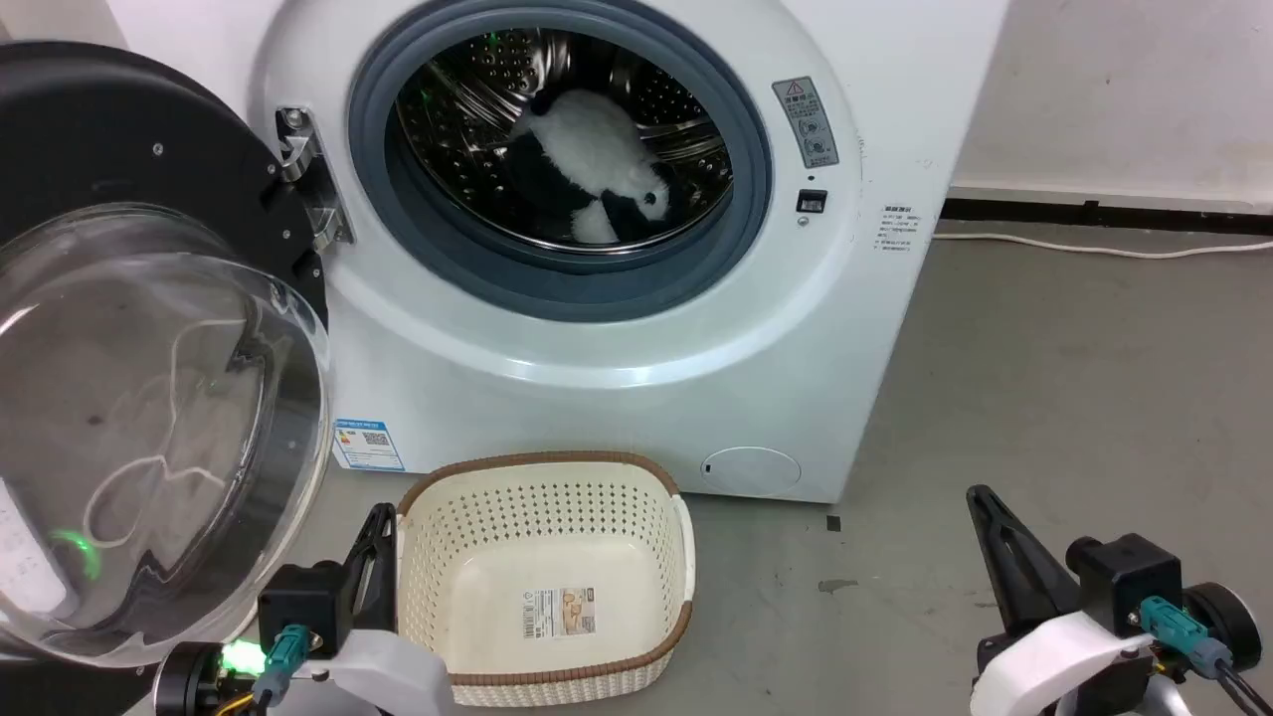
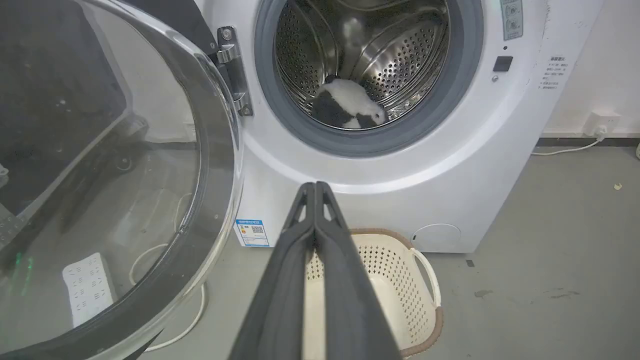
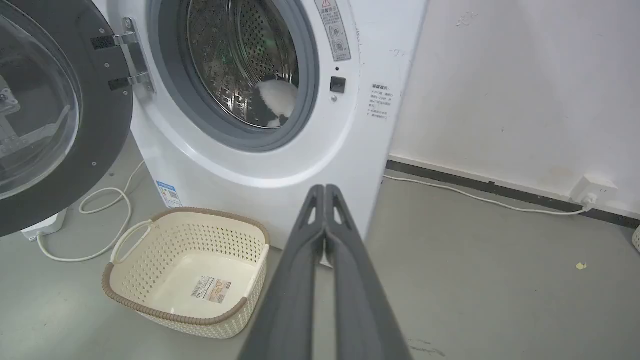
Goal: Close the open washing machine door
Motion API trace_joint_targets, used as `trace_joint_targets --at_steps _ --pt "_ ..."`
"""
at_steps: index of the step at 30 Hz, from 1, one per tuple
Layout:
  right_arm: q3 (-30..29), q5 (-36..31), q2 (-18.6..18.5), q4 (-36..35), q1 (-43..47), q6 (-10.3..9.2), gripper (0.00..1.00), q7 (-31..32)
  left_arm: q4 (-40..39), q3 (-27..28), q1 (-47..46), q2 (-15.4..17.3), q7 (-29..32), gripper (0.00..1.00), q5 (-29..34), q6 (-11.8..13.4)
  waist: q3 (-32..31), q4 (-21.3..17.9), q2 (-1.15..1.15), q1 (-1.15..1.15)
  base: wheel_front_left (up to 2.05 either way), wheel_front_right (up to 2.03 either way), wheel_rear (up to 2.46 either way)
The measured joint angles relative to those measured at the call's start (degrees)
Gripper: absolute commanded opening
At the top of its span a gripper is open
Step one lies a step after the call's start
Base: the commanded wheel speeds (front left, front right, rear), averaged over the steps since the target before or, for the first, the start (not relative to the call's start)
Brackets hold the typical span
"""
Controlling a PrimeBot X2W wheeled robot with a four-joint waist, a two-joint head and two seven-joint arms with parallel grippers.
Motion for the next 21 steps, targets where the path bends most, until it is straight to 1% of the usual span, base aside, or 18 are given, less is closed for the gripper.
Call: trace_joint_targets --at_steps 21 --pt "-0.01 0.00 0.00 0.00 0.00 0.00 0.00 -0.01 0.00 -0.02 0.00 0.00 0.00 0.00 0.00 0.00 0.00 0.00 0.00 0.00 0.00 0.00 0.00"
